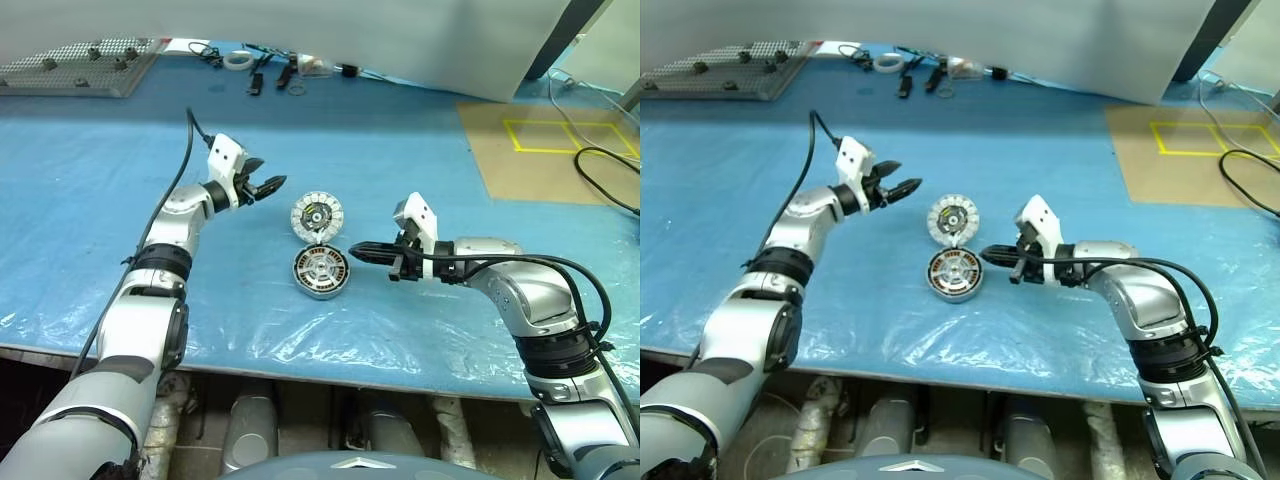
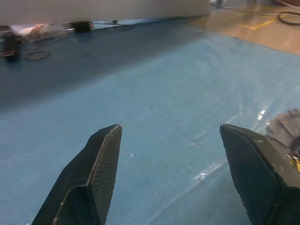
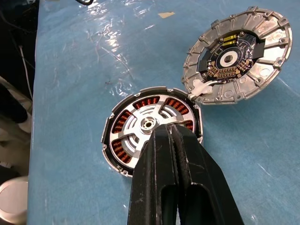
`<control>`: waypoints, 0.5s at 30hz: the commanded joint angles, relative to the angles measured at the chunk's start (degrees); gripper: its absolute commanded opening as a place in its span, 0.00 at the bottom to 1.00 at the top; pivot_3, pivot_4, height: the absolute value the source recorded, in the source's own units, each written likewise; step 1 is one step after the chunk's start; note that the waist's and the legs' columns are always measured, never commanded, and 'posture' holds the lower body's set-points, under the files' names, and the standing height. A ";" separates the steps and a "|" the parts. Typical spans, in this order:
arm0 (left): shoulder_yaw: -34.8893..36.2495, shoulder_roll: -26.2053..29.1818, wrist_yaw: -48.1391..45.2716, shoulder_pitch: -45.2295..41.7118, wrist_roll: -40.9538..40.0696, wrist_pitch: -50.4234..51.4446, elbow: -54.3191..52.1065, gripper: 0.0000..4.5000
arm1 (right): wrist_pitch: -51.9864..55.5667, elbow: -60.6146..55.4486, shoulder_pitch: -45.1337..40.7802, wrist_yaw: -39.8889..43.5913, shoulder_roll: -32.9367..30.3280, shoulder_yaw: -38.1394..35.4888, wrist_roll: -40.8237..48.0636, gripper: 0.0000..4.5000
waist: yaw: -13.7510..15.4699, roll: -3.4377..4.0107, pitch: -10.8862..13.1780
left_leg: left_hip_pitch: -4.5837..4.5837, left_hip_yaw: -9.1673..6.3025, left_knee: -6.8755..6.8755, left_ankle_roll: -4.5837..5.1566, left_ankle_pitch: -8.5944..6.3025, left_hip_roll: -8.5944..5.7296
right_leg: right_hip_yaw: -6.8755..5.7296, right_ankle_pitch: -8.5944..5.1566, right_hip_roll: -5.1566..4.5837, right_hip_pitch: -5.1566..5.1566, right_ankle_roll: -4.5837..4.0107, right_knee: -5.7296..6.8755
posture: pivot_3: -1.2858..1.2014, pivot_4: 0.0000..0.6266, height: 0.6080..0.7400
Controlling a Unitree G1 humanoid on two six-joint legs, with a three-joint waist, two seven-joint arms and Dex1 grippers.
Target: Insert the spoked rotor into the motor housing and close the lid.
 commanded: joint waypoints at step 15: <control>4.76 -5.75 1.41 -5.32 1.62 5.44 13.18 0.80 | 4.52 -9.02 5.52 -4.18 -4.25 -4.14 4.88 0.00 | 0.01 -0.02 0.01 | -0.13 -0.13 -0.12 0.15 -0.09 -0.09 | -0.18 0.21 -0.05 0.23 0.33 -0.65 | 0.52 0.24 1.00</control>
